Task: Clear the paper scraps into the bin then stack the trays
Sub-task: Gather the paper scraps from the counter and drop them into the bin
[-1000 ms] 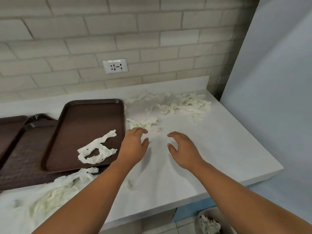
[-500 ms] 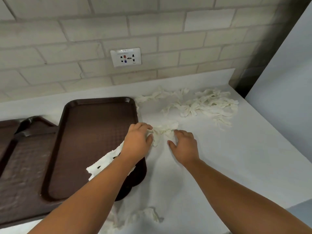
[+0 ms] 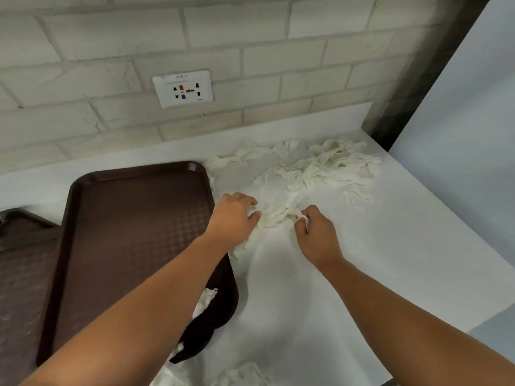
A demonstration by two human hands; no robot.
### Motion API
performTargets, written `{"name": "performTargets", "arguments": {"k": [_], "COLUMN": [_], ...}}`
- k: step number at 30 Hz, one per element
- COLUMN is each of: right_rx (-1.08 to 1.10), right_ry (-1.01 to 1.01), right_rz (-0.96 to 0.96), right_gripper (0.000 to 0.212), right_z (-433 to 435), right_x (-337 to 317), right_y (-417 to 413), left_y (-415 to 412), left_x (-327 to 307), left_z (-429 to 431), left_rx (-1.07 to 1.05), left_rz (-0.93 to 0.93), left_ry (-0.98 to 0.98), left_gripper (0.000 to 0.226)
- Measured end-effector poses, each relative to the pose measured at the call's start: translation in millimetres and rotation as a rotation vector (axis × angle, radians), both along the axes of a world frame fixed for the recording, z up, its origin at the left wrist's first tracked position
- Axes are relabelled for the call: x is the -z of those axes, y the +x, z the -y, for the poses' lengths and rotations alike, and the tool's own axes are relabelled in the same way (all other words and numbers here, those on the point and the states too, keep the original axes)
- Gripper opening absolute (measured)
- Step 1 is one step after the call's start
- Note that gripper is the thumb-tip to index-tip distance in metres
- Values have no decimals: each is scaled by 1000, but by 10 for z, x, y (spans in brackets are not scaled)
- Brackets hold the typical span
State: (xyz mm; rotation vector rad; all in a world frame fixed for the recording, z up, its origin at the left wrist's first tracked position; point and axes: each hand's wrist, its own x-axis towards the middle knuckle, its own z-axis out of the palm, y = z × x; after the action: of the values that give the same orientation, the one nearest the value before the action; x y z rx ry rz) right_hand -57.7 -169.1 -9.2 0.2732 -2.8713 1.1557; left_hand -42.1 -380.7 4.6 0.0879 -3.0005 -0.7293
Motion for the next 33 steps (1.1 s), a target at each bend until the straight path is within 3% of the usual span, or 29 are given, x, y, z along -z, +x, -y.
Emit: {"name": "performTargets", "arguments": {"k": [6,11,17,21,26,33], "right_rx": [20,72,174,202,228,189], "right_ry": [-19,22,-56,-60,-104,-207], "right_rz": [5,-29,-58,-53,-64,-71], "right_gripper": [18,20,30,11,20,23], "right_z": [-221,-424,-741,-915,-1097,-1570], "right_x": [-142,-153,-232,-298,-437,-677], "right_y": [-35,-11,35,49,84,269], "left_y": [-226,-320,-327,-308,-257,-156], "left_x": [82,119,97,-22,-362,-749], "left_z": [-315,-494,-523,-569,-774,-1422], "left_rx": [143,197,178,95,-9,-60], "left_rz": [116,147,135,73,-71,95], "left_ry": [-120,-306,-363,-128,281,920], "left_gripper": [46,36,24,20,13,33]}}
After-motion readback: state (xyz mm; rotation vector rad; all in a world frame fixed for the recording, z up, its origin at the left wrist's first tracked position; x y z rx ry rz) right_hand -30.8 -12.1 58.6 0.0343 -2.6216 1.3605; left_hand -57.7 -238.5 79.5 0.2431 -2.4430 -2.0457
